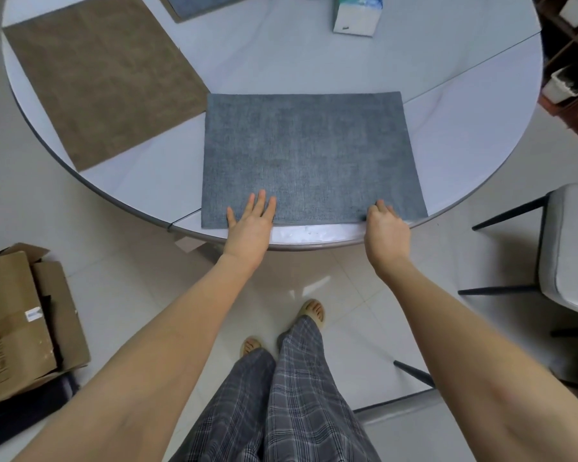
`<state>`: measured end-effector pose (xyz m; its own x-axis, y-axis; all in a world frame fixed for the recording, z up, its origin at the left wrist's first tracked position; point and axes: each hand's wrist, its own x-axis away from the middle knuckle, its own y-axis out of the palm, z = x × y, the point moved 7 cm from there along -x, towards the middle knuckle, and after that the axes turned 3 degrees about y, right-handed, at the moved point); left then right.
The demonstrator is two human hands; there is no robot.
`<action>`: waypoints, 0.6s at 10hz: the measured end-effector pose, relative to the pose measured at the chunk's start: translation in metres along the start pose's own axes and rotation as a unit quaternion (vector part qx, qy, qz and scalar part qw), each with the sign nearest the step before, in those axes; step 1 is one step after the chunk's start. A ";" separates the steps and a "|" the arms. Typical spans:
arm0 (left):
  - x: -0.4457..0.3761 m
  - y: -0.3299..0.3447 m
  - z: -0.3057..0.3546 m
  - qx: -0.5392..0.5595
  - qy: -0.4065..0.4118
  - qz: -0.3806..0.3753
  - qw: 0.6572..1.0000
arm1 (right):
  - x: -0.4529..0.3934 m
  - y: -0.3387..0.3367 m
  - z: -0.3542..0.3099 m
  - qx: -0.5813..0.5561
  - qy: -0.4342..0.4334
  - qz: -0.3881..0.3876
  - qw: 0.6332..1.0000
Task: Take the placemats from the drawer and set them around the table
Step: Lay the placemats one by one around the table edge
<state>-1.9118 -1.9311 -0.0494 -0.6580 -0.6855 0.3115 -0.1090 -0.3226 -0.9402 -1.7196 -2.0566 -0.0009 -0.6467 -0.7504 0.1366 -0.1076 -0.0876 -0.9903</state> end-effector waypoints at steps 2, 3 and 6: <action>0.006 -0.006 0.002 0.013 0.006 -0.020 1.000 | 0.002 0.001 -0.001 -0.005 0.006 -0.005 1.000; 0.009 -0.009 0.004 0.022 0.005 -0.029 0.999 | 0.003 0.001 -0.002 -0.007 0.009 -0.005 1.000; 0.012 -0.008 0.004 0.024 0.007 -0.026 0.999 | 0.007 0.001 -0.002 -0.024 0.006 0.012 1.000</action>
<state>-1.9155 -1.9394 -0.0374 -0.6625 -0.6581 0.3578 -0.1084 -0.3884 -0.9151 -1.7257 -2.0608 -0.0007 -0.6583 -0.7441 0.1140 -0.1288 -0.0379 -0.9910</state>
